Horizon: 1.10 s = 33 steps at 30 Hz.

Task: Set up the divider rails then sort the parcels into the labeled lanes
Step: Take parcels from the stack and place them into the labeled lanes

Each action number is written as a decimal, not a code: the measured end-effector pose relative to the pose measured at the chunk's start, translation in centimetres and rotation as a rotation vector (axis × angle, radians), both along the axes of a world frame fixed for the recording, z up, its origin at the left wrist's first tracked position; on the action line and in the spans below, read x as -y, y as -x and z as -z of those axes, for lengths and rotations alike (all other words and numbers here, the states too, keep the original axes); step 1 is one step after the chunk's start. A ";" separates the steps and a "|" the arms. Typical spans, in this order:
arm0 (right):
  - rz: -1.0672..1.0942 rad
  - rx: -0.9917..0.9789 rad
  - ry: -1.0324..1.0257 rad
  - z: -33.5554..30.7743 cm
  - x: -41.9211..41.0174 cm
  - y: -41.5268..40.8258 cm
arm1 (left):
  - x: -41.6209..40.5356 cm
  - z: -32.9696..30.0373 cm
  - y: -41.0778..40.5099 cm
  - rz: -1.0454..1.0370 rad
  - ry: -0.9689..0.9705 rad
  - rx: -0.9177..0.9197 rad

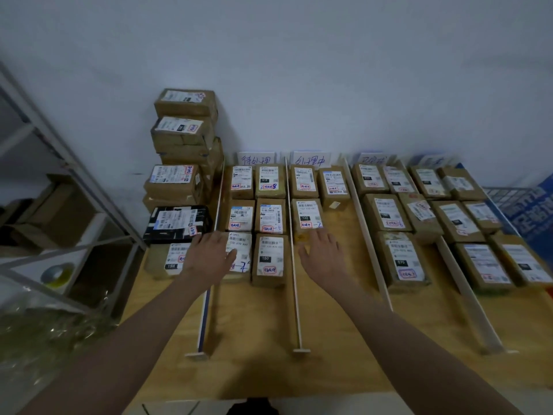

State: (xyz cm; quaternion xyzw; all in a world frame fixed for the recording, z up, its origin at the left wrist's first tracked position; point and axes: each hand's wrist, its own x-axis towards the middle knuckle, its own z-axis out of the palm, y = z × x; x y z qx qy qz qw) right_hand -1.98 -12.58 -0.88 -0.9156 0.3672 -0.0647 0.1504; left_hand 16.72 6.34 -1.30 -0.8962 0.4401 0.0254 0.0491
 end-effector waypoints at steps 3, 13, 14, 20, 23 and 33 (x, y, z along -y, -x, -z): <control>-0.028 -0.002 -0.001 0.1 -2.1 0.2 | -2.2 -0.6 1.8 -0.028 0.048 0.000; -0.139 0.004 -0.085 0.5 -8.6 -3.4 | -9.1 -2.0 0.9 -0.153 0.010 0.026; -0.146 0.005 -0.084 0.3 -9.0 -4.2 | -9.6 -1.9 0.2 -0.168 0.011 0.026; -0.178 -0.018 -0.091 0.3 -10.9 -10.8 | -11.3 -0.9 -6.1 -0.183 0.015 0.006; -0.160 -0.038 -0.107 0.3 -11.9 -15.0 | -12.0 -0.4 -10.0 -0.177 0.001 -0.001; -0.040 -0.031 -0.267 0.0 -12.1 -28.8 | -9.4 0.8 -25.0 -0.187 0.061 -0.113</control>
